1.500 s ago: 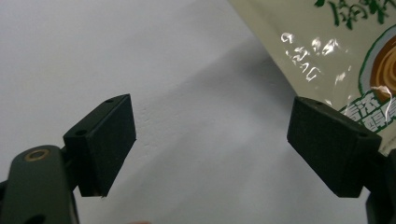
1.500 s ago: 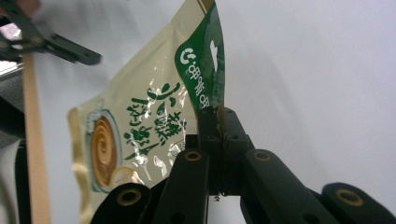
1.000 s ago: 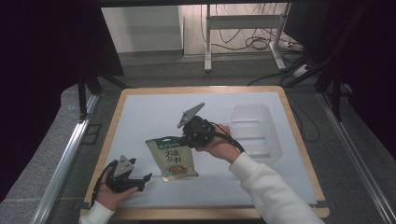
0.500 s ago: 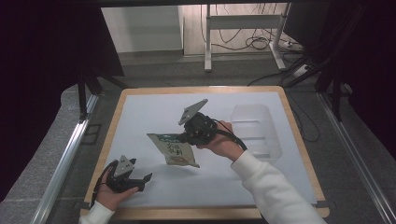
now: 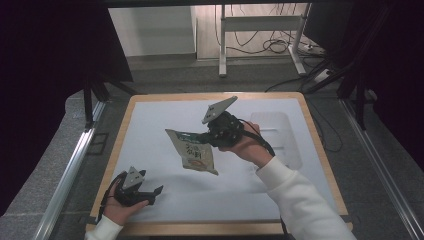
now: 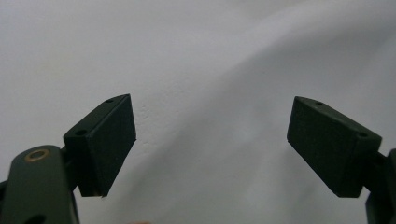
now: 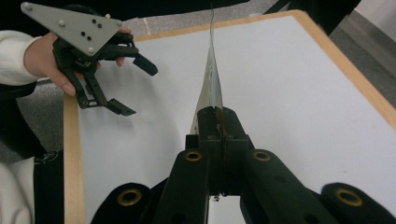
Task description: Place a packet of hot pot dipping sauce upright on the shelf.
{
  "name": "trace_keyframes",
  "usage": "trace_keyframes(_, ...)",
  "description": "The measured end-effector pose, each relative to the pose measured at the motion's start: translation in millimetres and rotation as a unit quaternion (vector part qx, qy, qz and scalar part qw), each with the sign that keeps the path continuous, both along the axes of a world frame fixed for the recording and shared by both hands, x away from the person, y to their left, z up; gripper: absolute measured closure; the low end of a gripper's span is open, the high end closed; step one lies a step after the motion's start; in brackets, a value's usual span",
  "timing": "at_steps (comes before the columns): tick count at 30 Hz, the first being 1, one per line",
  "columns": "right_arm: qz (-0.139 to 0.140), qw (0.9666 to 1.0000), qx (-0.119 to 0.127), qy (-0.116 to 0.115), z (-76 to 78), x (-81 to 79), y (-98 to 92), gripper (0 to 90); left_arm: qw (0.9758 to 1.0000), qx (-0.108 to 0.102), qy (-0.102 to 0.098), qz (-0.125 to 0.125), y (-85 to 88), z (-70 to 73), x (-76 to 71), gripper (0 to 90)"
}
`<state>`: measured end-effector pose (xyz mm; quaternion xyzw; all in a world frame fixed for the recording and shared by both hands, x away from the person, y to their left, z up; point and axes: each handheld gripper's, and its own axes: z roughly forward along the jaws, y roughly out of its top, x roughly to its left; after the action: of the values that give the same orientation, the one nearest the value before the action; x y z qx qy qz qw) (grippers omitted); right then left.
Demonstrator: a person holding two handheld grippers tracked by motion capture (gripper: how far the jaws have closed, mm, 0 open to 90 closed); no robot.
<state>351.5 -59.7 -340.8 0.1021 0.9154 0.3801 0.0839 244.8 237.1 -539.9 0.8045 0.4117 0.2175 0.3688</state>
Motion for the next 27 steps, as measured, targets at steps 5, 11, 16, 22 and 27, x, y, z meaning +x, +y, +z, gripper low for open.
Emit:
trace_keyframes(5, -0.011, 0.9999, 0.006, -0.007, 8.8, 5.0, -13.6, 89.3, 1.0000, 0.006, 0.001, 0.001, -0.5, -0.6, -1.2, 15.4)
trace_keyframes(11, -0.025, 0.9996, 0.011, -0.011, 16.9, 13.0, -27.7, 89.3, 0.9999, 0.011, 0.004, 0.003, -0.4, -1.4, -1.7, 15.4)
trace_keyframes(16, -0.036, 0.9992, 0.012, -0.012, 21.9, 19.6, -39.3, 89.3, 0.9999, 0.010, 0.007, 0.005, -1.1, -3.0, -1.0, 15.4)
trace_keyframes(22, -0.045, 0.9988, 0.013, -0.018, 26.0, 24.9, -49.7, 89.3, 0.9999, 0.010, 0.008, 0.004, -1.8, -3.3, -0.6, 15.4)
trace_keyframes(27, -0.054, 0.9983, 0.014, -0.017, 28.0, 29.9, -57.0, 89.3, 0.9999, 0.011, 0.010, 0.002, -1.9, -3.3, -0.3, 15.4)
